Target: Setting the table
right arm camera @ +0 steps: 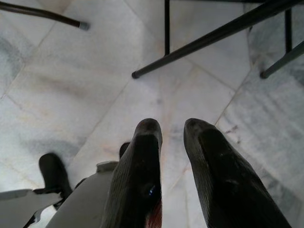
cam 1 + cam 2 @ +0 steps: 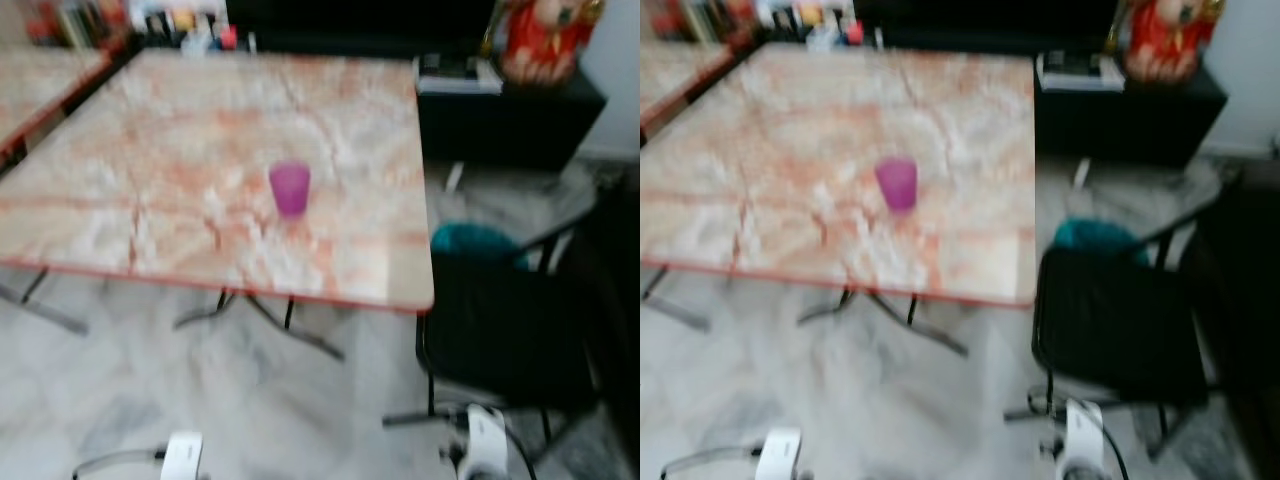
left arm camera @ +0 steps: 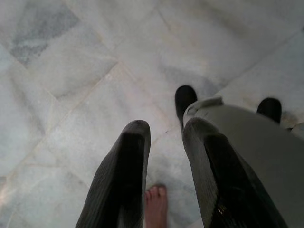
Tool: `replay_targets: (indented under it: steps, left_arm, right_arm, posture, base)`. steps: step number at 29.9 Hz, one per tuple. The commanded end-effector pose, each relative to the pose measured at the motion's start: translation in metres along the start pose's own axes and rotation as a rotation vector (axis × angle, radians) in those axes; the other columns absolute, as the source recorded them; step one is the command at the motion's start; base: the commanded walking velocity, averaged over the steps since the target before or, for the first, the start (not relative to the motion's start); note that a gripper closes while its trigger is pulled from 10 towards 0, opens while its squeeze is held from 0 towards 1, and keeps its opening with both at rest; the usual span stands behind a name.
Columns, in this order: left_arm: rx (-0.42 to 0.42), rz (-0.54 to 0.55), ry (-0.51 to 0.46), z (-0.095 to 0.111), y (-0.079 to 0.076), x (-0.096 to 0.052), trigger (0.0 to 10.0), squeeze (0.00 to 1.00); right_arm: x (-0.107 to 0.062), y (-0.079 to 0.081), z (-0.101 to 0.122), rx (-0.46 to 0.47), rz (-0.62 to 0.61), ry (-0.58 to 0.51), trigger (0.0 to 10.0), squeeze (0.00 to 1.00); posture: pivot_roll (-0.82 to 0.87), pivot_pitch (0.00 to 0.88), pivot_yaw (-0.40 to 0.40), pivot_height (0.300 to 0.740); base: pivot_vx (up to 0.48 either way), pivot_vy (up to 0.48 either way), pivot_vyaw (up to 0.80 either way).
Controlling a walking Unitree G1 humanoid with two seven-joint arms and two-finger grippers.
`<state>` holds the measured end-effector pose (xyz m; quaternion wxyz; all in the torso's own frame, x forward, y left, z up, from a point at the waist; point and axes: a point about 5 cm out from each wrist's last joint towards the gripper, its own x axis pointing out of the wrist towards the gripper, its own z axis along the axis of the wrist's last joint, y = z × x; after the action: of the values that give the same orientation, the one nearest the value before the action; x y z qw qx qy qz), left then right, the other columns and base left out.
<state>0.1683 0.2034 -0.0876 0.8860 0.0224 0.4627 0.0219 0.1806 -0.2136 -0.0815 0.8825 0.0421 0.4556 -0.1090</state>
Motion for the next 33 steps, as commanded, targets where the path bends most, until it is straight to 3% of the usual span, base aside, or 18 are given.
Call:
replay_targets:
  steps: [1, 9, 25, 28, 33]
  left_arm:
    - [-0.003, 0.001, 0.013, -0.0047, 0.0030, -0.0012, 10.0, 0.00]
    - [0.001, -0.007, 0.008, -0.0047, 0.0017, -0.0013, 10.0, 0.00]
    - [0.015, -0.023, 0.000, -0.0023, -0.0010, -0.0007, 10.0, 0.00]
    - [0.015, -0.027, -0.002, -0.0005, -0.0019, -0.0002, 10.0, 0.00]
    - [0.014, -0.026, -0.001, -0.0005, -0.0018, -0.0001, 10.0, 0.00]
  right_arm:
    - [-0.0006, 0.0000, -0.0037, -0.003, 0.002, 0.010, 10.0, 0.00]
    - [-0.0009, 0.0004, -0.0059, -0.020, 0.008, 0.019, 10.0, 0.00]
    - [-0.0012, 0.0019, -0.0091, -0.070, 0.013, 0.036, 10.0, 0.00]
    - [-0.0010, 0.0022, -0.0081, -0.108, 0.010, 0.036, 10.0, 0.00]
    - [-0.0009, 0.0029, -0.0076, -0.072, 0.015, 0.029, 10.0, 0.00]
  posture:
    - [-0.03, 0.116, 0.006, 0.740]
    - [-0.03, 0.094, 0.003, 0.740]
    - [-0.03, 0.071, 0.005, 0.740]
    - [-0.03, 0.089, 0.006, 0.740]
    - [-0.03, 0.096, 0.004, 0.740]
  base:
    - [0.000, 0.000, 0.00]
    - [0.000, 0.000, 0.00]
    - [0.000, 0.000, -0.73]
    - [0.000, 0.000, 0.00]
    - [0.000, 0.000, 0.00]
